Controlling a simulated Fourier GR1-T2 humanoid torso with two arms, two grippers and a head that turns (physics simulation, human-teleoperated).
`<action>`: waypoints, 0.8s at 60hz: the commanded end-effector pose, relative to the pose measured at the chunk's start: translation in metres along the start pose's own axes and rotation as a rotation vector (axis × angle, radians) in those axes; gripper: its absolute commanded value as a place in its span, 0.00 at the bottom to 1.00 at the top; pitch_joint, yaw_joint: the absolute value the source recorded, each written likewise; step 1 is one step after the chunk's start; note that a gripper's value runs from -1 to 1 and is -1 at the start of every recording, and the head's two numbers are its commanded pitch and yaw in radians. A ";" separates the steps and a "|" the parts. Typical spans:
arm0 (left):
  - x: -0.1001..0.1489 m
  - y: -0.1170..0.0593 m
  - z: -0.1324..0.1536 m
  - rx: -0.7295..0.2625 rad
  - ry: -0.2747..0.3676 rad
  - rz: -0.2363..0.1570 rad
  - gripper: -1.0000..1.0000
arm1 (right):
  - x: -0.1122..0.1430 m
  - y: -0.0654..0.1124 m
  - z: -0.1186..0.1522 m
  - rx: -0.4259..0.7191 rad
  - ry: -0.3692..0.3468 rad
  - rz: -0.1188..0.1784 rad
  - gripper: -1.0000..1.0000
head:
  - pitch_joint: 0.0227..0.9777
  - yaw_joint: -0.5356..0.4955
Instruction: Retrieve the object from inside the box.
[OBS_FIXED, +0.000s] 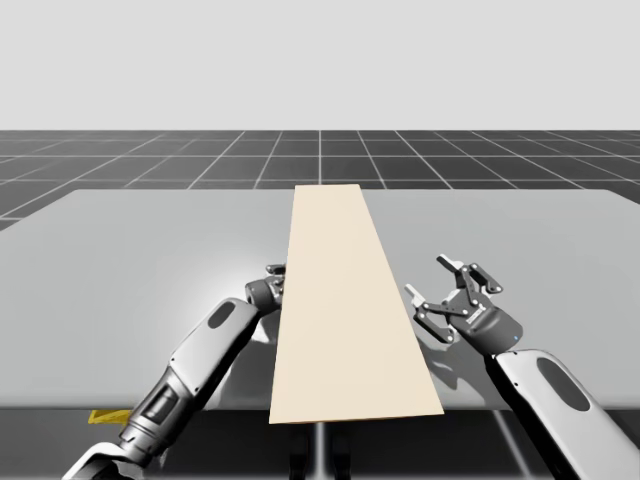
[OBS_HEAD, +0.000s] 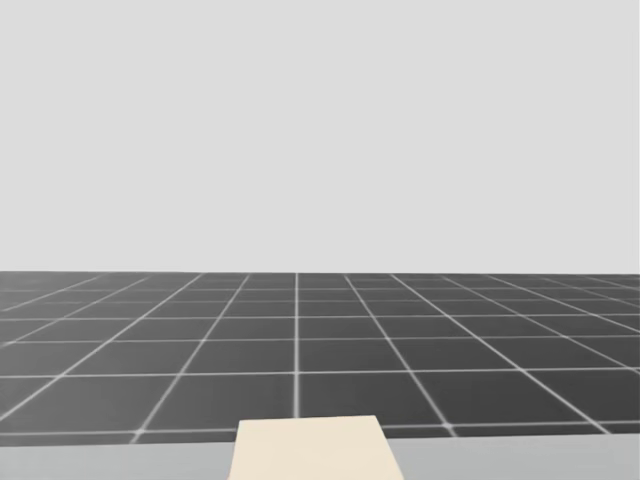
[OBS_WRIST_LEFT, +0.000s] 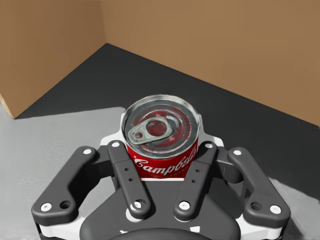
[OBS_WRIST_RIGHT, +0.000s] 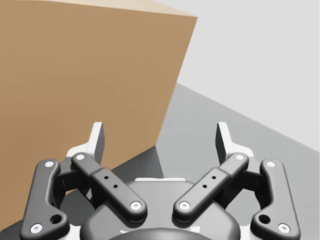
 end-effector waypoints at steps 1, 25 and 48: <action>0.017 0.024 0.039 -0.015 -0.026 -0.060 1.00 | -0.001 0.000 0.000 0.000 0.007 -0.001 0.00 | 0.05 0.48; 0.040 0.060 0.170 0.273 -0.095 -0.083 1.00 | -0.001 -0.002 -0.001 -0.014 0.000 -0.010 0.00 | 0.03 0.49; 0.153 0.082 0.200 0.359 -0.189 -0.221 1.00 | 0.002 -0.007 -0.007 -0.018 -0.014 -0.043 0.00 | 0.02 0.49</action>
